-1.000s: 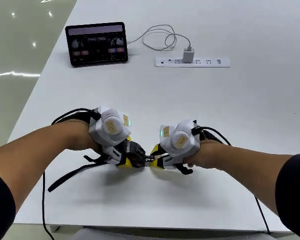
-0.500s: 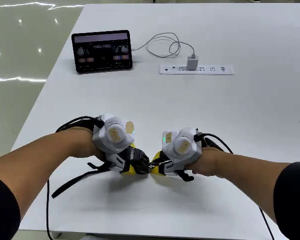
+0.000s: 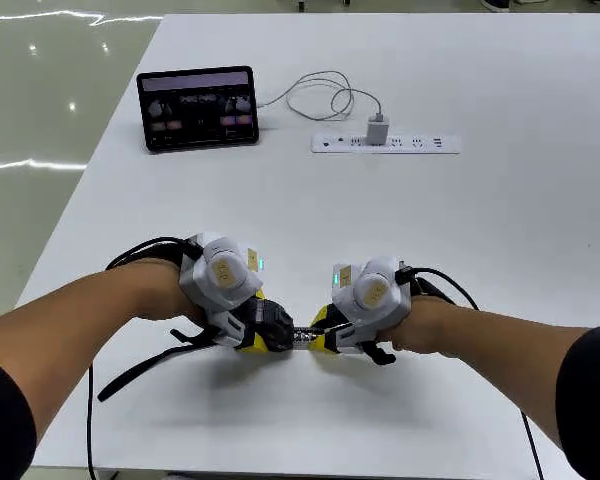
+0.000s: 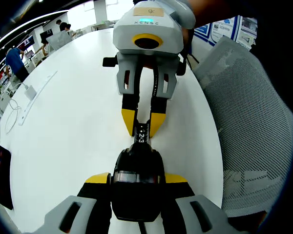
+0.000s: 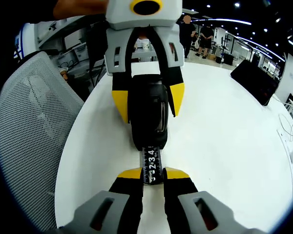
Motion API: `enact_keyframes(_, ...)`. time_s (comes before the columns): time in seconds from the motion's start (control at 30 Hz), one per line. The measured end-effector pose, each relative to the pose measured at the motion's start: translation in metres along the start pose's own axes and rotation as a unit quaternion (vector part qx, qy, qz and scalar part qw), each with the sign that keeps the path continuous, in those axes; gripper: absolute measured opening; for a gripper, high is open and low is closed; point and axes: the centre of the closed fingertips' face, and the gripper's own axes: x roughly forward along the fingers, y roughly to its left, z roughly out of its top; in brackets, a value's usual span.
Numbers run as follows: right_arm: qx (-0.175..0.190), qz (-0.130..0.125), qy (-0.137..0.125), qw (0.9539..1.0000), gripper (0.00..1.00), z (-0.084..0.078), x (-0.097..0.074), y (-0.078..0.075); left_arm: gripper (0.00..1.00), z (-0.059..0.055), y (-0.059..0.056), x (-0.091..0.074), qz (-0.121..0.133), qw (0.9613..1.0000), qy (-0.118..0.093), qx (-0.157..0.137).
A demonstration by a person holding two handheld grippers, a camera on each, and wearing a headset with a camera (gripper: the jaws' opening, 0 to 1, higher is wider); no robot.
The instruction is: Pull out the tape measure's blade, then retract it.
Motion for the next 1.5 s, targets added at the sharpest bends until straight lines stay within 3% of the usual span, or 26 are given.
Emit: enact_keyframes(1.5, 0.014, -0.007, 0.025, 0.9996, 0.11, -0.045, -0.040, -0.004, 0.35, -0.001, -0.001, 0.000, 0.009, 0.9999, -0.006, -0.005)
